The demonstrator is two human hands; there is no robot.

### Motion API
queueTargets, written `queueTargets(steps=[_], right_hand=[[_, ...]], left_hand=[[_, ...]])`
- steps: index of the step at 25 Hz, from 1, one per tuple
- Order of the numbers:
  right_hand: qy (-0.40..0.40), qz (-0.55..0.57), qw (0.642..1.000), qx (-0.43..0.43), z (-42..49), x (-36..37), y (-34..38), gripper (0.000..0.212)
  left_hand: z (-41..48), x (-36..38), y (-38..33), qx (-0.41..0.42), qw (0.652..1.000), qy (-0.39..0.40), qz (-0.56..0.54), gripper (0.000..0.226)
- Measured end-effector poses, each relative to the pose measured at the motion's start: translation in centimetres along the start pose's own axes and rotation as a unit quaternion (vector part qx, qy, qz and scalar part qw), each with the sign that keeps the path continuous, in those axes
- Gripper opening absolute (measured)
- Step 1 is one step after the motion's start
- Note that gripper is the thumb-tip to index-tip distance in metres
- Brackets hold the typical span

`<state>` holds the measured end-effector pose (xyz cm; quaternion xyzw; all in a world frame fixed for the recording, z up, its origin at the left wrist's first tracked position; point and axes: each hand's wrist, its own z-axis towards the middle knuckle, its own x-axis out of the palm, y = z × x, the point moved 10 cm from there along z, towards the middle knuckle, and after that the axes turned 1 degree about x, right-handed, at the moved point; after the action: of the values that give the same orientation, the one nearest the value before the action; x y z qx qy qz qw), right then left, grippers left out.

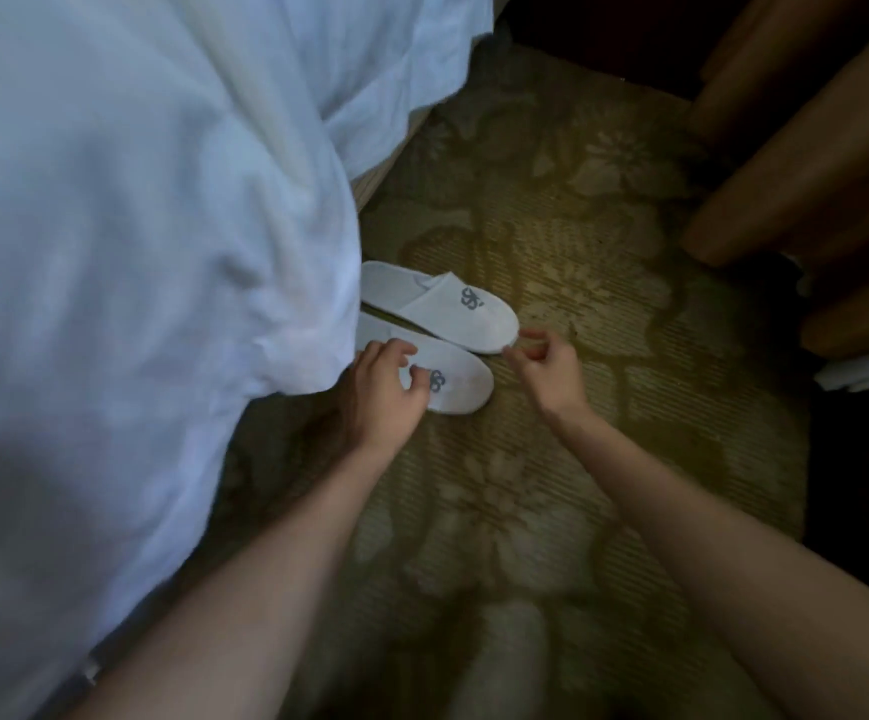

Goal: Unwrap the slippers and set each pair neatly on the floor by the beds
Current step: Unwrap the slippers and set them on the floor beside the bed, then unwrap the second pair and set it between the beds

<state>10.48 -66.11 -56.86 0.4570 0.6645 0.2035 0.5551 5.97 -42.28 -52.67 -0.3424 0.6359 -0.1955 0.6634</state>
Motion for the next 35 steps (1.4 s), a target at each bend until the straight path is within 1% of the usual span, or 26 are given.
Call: queueTargets(steps=[2,3,6,9,11,12,14,16,18,21,23,25,28,30,31,33,35], right_hand=[[0.02,0.014,1.0,0.012,-4.0,-2.5,4.2,0.029],[0.034,0.007,0.999,0.016,-6.3,-4.0,7.0,0.026],[0.057,-0.029,0.998,0.019,-12.9,-8.3,15.1,0.022],[0.089,-0.05,0.995,0.005,-18.9,-11.9,25.5,0.021],[0.109,-0.071,0.991,-0.004,-22.5,-12.7,32.4,0.018],[0.12,-0.069,0.99,-0.015,-24.2,-12.6,36.0,0.016],[0.159,-0.038,0.986,-0.042,-26.7,-11.0,44.4,0.012],[0.203,-0.013,0.978,-0.053,-28.7,-8.3,51.9,0.011],[0.244,0.02,0.966,-0.081,-30.9,-4.4,59.2,0.013],[0.279,0.053,0.953,-0.111,-33.3,1.1,66.9,0.013],[0.301,0.054,0.943,-0.131,-34.4,5.0,70.5,0.012],[0.309,0.05,0.941,-0.129,-34.1,8.4,72.1,0.01],[0.305,0.05,0.948,-0.075,-31.5,12.5,72.3,0.007],[0.302,0.049,0.952,-0.031,-28.5,15.0,72.0,0.011],[0.298,0.043,0.954,-0.003,-26.8,16.4,71.7,0.014],[0.277,0.052,0.958,0.057,-22.9,19.2,70.9,0.01],[0.269,0.04,0.958,0.09,-19.2,22.8,69.3,0.025]], left_hand=[[-2.4,-3.2,-3.9,-0.023,0.998,0.046,-0.037,0.023],[-3.7,-5.6,-6.0,-0.032,0.996,0.069,-0.038,0.021],[-7.3,-13.5,-11.7,-0.031,0.992,0.125,0.006,0.021],[-9.7,-23.9,-17.1,-0.031,0.992,0.123,0.022,0.021],[-9.9,-31.4,-19.6,-0.049,0.994,0.094,0.001,0.02],[-9.7,-35.4,-20.1,-0.075,0.995,0.069,-0.013,0.02],[-8.2,-45.1,-20.2,-0.126,0.991,-0.012,-0.041,0.018],[-7.1,-53.9,-19.0,-0.161,0.98,-0.087,-0.08,0.015],[-6.7,-62.5,-16.2,-0.189,0.962,-0.149,-0.128,0.013],[-6.3,-71.8,-11.3,-0.212,0.938,-0.202,-0.183,0.02],[-6.1,-75.6,-7.8,-0.226,0.928,-0.221,-0.198,0.023],[-5.5,-77.4,-5.2,-0.231,0.922,-0.23,-0.209,0.024],[-3.9,-77.1,-2.1,-0.247,0.916,-0.222,-0.223,0.022],[-3.0,-76.2,-0.5,-0.271,0.911,-0.216,-0.223,0.023],[-2.7,-75.7,0.3,-0.286,0.909,-0.209,-0.219,0.024],[-1.9,-74.5,1.9,-0.312,0.913,-0.187,-0.187,0.025],[-1.4,-73.7,3.9,-0.333,0.911,-0.18,-0.163,0.019]])
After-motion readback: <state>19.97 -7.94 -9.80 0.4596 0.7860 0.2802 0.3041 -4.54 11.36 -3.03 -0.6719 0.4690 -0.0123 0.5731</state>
